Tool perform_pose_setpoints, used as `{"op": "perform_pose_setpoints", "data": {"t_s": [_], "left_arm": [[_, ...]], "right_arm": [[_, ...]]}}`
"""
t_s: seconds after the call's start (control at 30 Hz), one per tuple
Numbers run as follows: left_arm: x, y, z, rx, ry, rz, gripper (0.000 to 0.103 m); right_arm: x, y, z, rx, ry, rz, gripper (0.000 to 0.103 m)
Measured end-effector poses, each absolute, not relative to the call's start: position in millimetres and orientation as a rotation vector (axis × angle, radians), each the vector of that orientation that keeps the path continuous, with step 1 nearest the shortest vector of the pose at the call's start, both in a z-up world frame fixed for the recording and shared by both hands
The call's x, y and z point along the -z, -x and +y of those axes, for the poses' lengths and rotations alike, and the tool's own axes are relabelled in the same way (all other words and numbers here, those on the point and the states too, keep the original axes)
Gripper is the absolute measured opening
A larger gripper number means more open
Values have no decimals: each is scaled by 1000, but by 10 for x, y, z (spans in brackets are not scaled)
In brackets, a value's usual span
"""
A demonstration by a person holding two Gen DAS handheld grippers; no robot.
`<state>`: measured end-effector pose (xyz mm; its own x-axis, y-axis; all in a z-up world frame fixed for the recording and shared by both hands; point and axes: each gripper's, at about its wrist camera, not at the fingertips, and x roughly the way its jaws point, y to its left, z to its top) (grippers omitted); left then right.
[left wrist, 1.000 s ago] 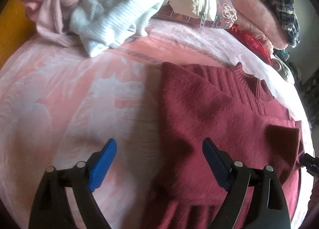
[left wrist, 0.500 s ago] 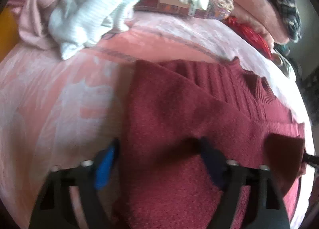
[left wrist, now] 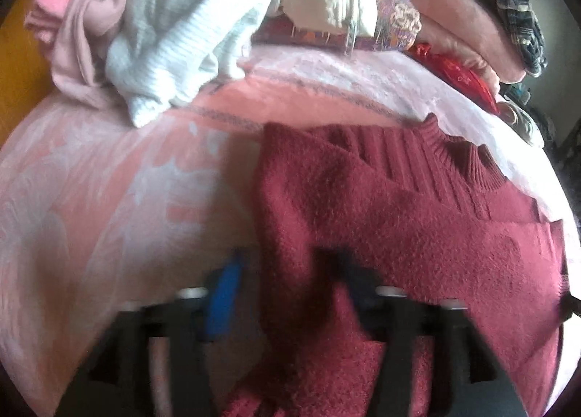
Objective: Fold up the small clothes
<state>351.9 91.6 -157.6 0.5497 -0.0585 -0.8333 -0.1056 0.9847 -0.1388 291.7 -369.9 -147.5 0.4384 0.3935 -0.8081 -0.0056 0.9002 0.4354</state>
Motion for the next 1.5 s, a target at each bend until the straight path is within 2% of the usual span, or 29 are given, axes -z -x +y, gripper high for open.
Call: {"op": "perform_pose_setpoints", "data": {"t_s": [0.03,0.07,0.13,0.33,0.47,0.5,0.57,0.6,0.67,0.7,0.77,0.83,0.87,1.0,1.13,1.2,1.23,1.3,1.33,1.43,1.5], "left_arm": [[1572,-3527,933,-22,200,996,80],[1568,-3538,942,-16,214,999,80],[1558,-3578,969,-29,224,1006,87],[1585,-3709,875,-12,207,1036,89],[1621,-3785,770,4,167,1051,90],[1632,-3801,756,2,160,1054,90],[1646,-3822,757,1,168,1056,89],[1653,-3830,758,2,179,1053,85],[1658,-3849,723,2,155,1046,58],[1643,-3853,703,1,142,1037,50],[1590,-3841,684,-8,126,1009,26],[1503,-3811,750,-41,152,961,15],[1466,-3801,800,-49,180,938,15],[1391,-3746,854,-102,197,854,15],[1586,-3838,623,-103,84,951,20],[1603,-3838,587,-123,66,938,29],[1599,-3843,591,-115,70,946,33],[1560,-3850,647,-96,92,966,53],[1540,-3840,679,-74,110,978,69],[1488,-3727,771,-26,154,1005,77],[1494,-3637,806,22,176,1035,80]], "right_arm": [[1399,-2934,-3710,-248,-381,1073,28],[1328,-2949,-3707,-243,-366,1048,32],[1250,-3017,-3702,-271,-369,1034,49],[1379,-3244,-3565,-233,-273,1123,51],[1528,-3255,-3543,-240,-238,1171,51],[1542,-3263,-3515,-245,-218,1176,46],[1550,-3272,-3469,-241,-178,1186,23],[1528,-3279,-3452,-254,-173,1176,8],[1413,-3266,-3446,-271,-204,1121,8],[1343,-3260,-3439,-280,-210,1096,7],[1143,-3262,-3448,-306,-229,1014,7],[853,-3225,-3504,-352,-269,865,7],[728,-3218,-3564,-358,-299,796,7],[941,-3395,-3705,-247,-319,887,7],[1510,-3569,-3720,-123,-319,1065,9],[1595,-3528,-3731,-115,-316,1067,11],[1575,-3512,-3743,-116,-322,1069,19],[1479,-3477,-3760,-125,-326,1093,27],[1461,-3458,-3753,-132,-327,1094,28],[1388,-3301,-3731,-191,-336,1134,38],[1430,-3201,-3689,-223,-327,1173,38]]}}
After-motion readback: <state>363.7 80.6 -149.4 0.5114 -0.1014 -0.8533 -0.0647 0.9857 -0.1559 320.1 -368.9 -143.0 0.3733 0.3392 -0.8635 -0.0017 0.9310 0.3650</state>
